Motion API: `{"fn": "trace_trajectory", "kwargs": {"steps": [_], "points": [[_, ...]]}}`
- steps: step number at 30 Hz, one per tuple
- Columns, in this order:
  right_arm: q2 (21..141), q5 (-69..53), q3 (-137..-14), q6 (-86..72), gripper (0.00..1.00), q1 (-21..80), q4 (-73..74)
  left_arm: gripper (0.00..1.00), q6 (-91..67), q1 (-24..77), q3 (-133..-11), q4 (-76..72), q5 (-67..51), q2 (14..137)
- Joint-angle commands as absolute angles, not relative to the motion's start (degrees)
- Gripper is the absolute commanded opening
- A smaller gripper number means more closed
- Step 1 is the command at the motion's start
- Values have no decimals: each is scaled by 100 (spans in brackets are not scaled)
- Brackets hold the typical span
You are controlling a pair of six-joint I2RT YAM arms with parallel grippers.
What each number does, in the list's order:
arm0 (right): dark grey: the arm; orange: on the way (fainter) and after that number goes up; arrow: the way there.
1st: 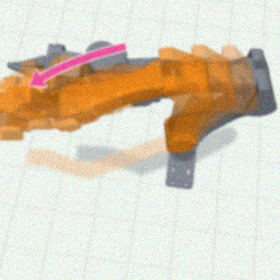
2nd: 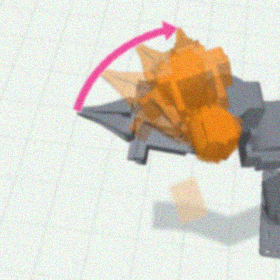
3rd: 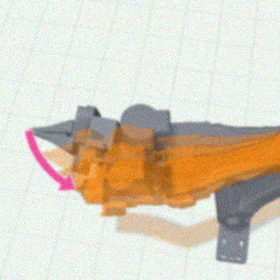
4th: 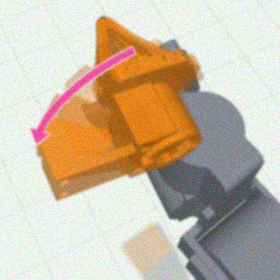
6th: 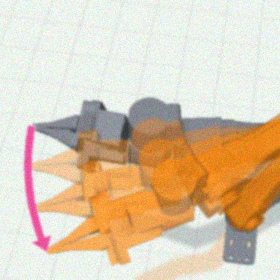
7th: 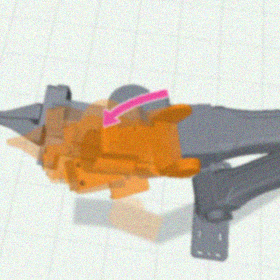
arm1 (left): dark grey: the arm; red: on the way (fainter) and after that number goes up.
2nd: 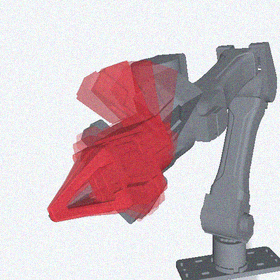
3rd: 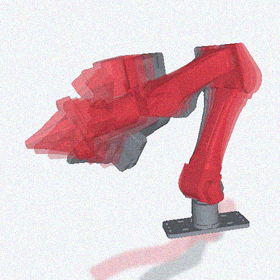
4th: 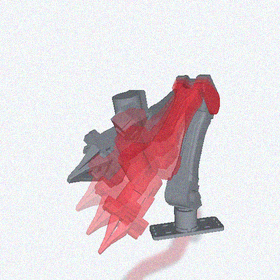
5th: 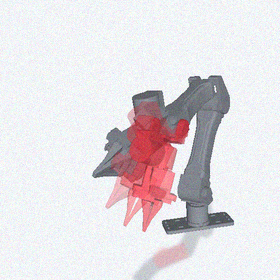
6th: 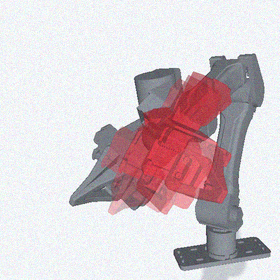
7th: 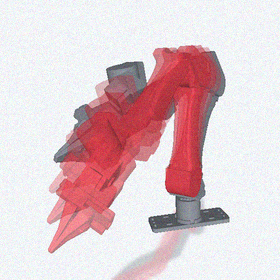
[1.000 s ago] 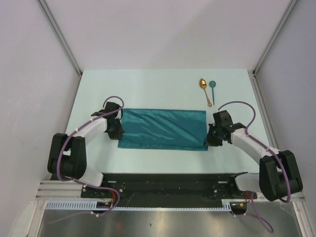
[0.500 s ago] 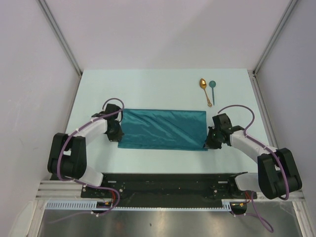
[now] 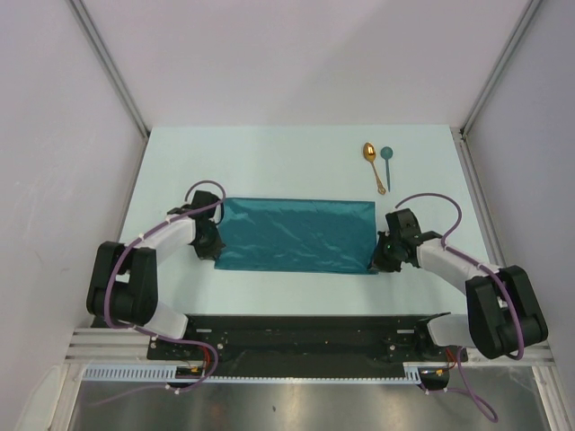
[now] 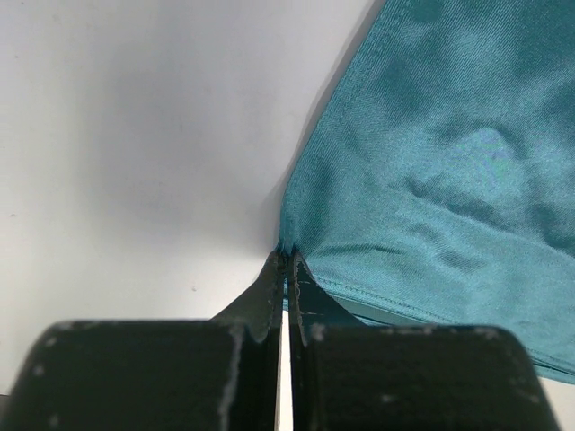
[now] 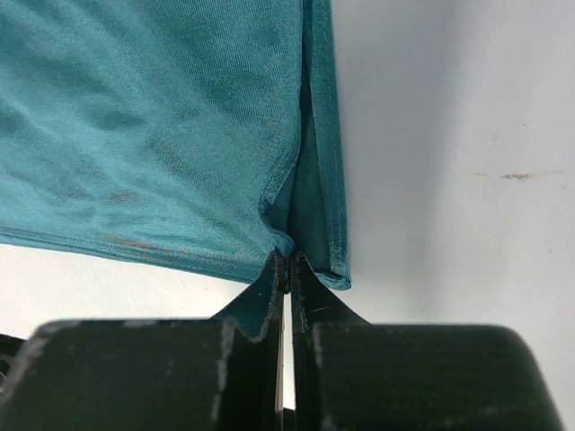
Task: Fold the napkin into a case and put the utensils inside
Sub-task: Fold and flatten the napkin at the center of the board.
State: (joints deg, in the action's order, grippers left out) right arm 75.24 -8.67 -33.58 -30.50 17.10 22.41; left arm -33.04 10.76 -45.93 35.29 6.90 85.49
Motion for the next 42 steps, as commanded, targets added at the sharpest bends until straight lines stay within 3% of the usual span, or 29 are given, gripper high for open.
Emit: {"fn": "trace_trajectory", "kwargs": {"steps": [1,16,42], "points": [[7681,-747,-3252,-3102,0,1723,2101,0,-3384,1081,-4509,3577,897,8517],[7708,-615,-3243,-3006,0,1661,2118,0,-3568,1081,-4333,3911,703,7761],[7498,-510,-3243,-3076,0,1617,2355,0,-3691,1116,-4096,3481,694,8191]]}}
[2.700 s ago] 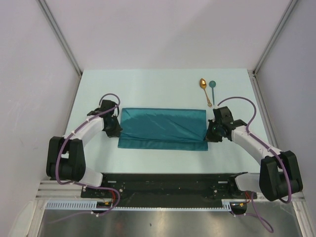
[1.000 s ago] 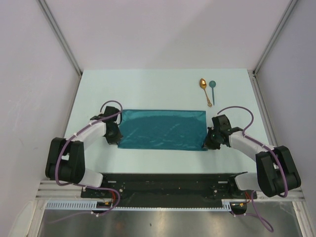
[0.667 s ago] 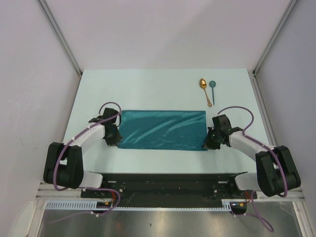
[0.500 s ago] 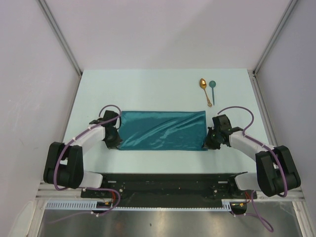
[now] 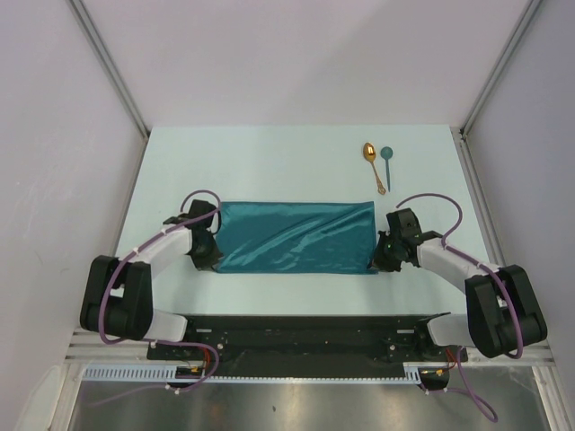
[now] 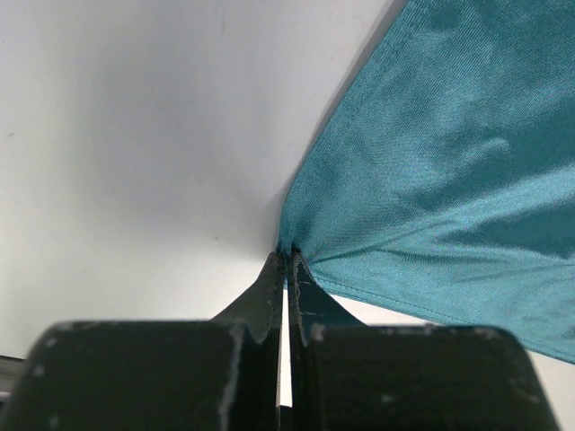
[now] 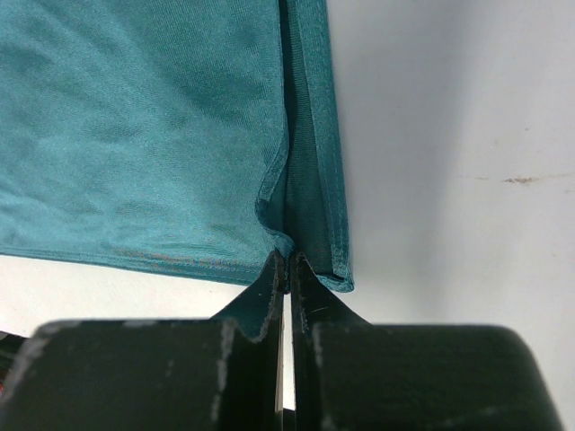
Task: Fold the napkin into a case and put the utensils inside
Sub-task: Fold and flatten the napkin at the center of the board.
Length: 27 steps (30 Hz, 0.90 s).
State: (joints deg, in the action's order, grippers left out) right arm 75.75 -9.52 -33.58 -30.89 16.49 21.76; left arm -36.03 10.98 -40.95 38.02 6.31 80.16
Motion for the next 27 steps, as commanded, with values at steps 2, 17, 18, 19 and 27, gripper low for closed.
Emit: {"fn": "trace_trajectory", "kwargs": {"steps": [2,17,18,19,27], "points": [[7357,-510,-3226,-3138,0,1652,2452,0,-3683,1116,-4078,3384,677,8165],[6997,-221,-3462,-3191,55,1670,2715,34,-3639,1125,-4271,3586,791,7806],[6944,-133,-3559,-3112,62,1653,2820,47,-3639,1116,-4358,3725,808,7544],[6856,-54,-3768,-3059,68,1626,2839,53,-3621,1116,-4412,3779,800,7402],[7927,-97,-5202,-2506,84,976,2611,71,-3034,1099,-5210,3218,-452,6969]]}}
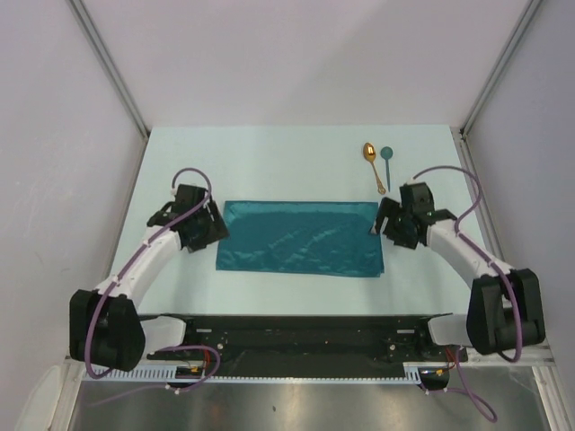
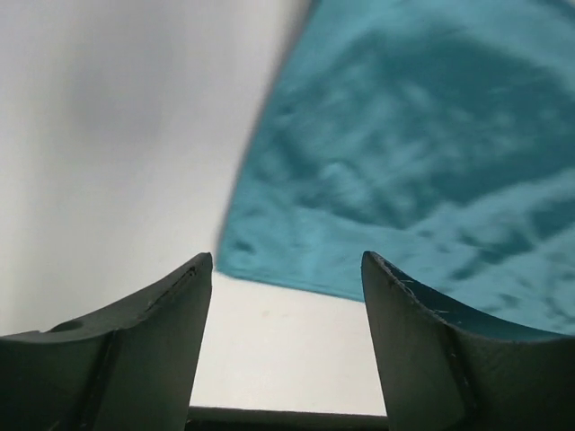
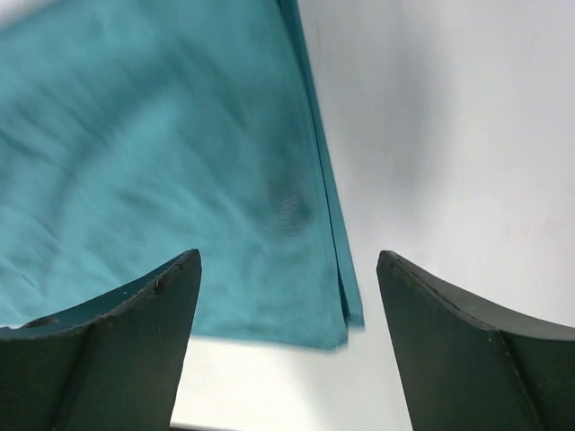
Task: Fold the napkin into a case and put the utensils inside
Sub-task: Fold and flatten the napkin at the center of the board, then smooth out the rectangle-folded napkin at the center of the board.
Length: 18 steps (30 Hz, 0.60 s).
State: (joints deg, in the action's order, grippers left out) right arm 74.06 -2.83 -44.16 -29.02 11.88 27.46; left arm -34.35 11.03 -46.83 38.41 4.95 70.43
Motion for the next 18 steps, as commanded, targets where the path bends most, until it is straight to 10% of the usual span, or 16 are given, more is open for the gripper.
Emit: {"fn": "trace_trajectory", "kwargs": {"steps": [1,8,18], "points": [[8076,-62,-5316,-2409,84,949,2567,68,-2989,1099,-5325,2843,-666,7222],[9420,-308,-6503,-2180,70,791,2224,23,-3164,906,-6572,2058,-1572,9295],[10520,-438,-7207,-1942,40,721,2276,25,-3041,756,-6724,1907,-1521,9642]]}}
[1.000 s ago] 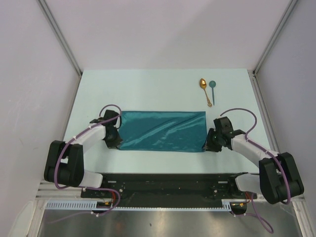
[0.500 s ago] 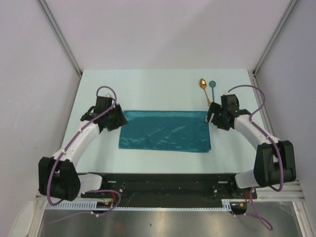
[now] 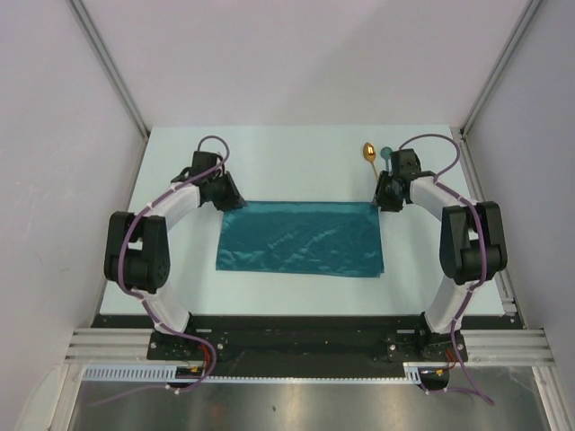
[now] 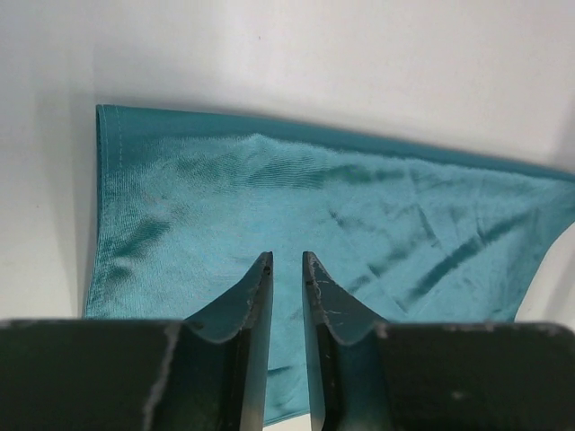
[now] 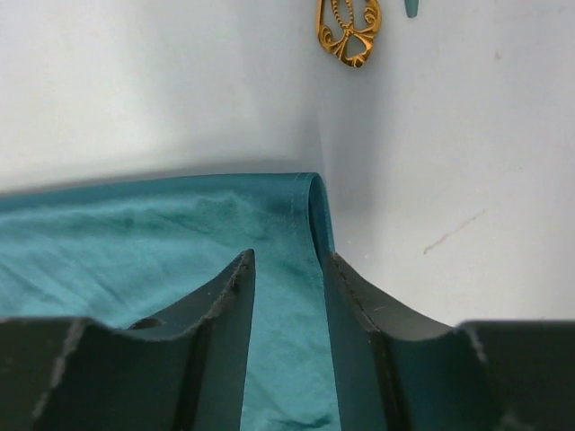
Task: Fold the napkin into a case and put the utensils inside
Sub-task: Smooth out the rectangle-folded napkin at the center of the board.
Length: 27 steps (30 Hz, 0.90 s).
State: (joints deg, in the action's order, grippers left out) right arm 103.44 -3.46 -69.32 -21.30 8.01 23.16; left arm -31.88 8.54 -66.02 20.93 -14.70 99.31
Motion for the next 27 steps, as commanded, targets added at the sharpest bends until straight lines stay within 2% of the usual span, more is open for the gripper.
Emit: {"fn": "trace_trajectory", "kwargs": {"steps": [1,3,9,19,22,24,27], "points": [[10564,-500,-7172,-1942,40,703,2163,27,-2989,712,-6645,1916,-1547,9624],[10643,-589,-7172,-1934,40,686,2101,34,-2953,554,-6601,1942,-1626,9650],[10907,-607,-7286,-1969,34,659,1969,35,-2865,422,-6407,1916,-1679,9563],[10995,-633,-7523,-1986,20,650,1951,35,-2839,378,-6302,1890,-1687,9589],[11074,-642,-7620,-1995,11,650,1960,35,-2830,378,-6293,1890,-1714,9606],[11153,-633,-7725,-1986,0,659,2003,35,-2830,378,-6293,1890,-1705,9606],[11232,-633,-7813,-1986,0,650,2039,35,-2830,369,-6284,1899,-1688,9598]]}}
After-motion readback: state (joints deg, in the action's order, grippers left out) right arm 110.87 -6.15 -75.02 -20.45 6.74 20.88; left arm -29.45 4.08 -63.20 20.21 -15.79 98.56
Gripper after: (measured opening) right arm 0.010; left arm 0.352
